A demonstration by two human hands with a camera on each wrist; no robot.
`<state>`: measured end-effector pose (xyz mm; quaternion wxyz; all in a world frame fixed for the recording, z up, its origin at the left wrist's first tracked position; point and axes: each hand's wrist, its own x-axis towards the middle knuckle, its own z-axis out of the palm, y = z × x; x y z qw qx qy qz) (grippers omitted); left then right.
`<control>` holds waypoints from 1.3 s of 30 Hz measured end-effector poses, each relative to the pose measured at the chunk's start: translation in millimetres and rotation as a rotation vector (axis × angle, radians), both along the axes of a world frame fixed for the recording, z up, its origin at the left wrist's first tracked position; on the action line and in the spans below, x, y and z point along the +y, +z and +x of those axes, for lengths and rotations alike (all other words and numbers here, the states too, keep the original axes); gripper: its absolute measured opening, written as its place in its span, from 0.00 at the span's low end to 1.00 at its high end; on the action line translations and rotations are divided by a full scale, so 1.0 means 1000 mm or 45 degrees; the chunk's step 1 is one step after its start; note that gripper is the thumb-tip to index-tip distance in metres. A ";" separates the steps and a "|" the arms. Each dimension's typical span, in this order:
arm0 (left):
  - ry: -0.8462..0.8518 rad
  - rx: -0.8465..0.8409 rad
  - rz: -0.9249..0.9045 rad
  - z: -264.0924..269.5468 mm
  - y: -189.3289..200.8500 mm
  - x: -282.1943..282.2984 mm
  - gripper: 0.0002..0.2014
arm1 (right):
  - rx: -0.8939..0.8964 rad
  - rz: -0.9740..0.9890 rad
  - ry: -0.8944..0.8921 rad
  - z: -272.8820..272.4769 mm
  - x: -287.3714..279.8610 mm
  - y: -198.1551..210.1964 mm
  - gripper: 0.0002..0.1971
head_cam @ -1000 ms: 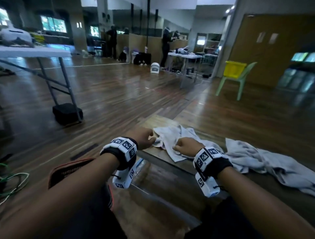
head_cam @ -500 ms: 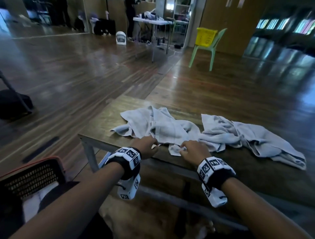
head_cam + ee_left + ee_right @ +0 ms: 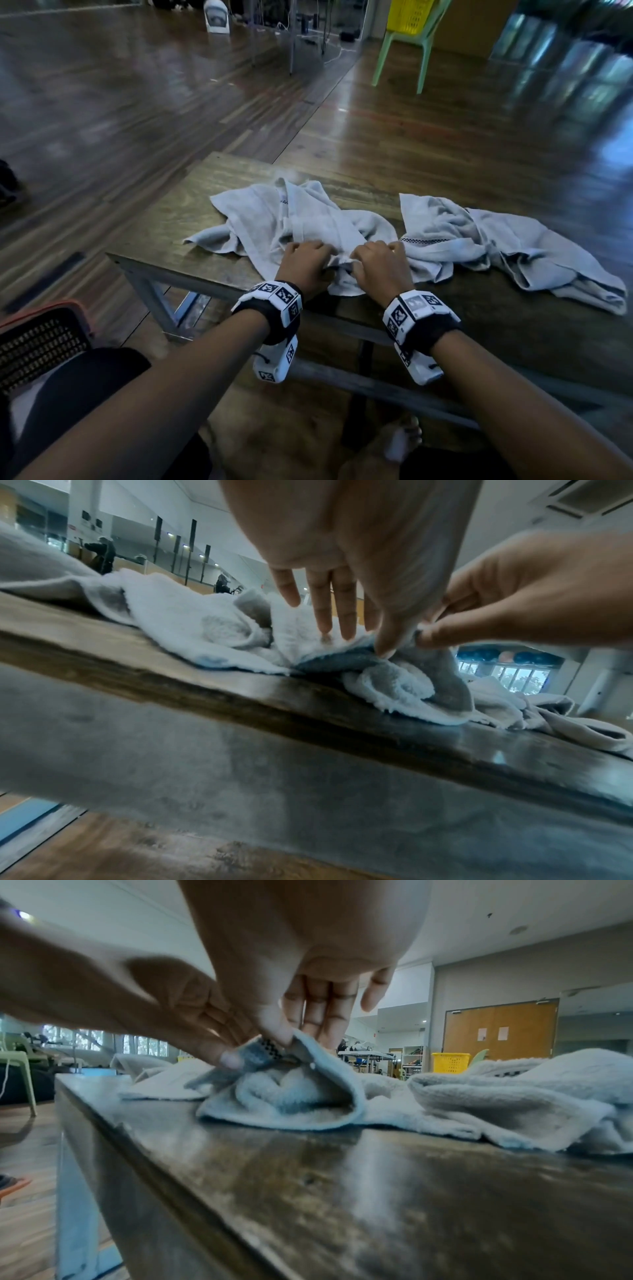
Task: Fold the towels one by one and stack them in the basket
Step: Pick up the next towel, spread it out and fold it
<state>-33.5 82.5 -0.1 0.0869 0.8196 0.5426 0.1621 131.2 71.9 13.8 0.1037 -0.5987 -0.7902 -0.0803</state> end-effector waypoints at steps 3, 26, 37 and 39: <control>0.011 -0.011 0.099 0.006 0.009 0.000 0.13 | 0.115 0.013 0.014 0.011 -0.007 0.018 0.09; -0.296 -0.941 0.401 0.003 0.273 -0.060 0.02 | 0.975 0.045 0.165 0.025 -0.092 0.222 0.23; -0.307 -0.931 0.283 0.006 0.249 -0.073 0.11 | 1.119 -0.018 0.285 0.020 -0.111 0.234 0.04; -0.337 -0.874 0.214 0.005 0.242 -0.073 0.11 | 1.192 -0.002 0.261 0.022 -0.111 0.234 0.05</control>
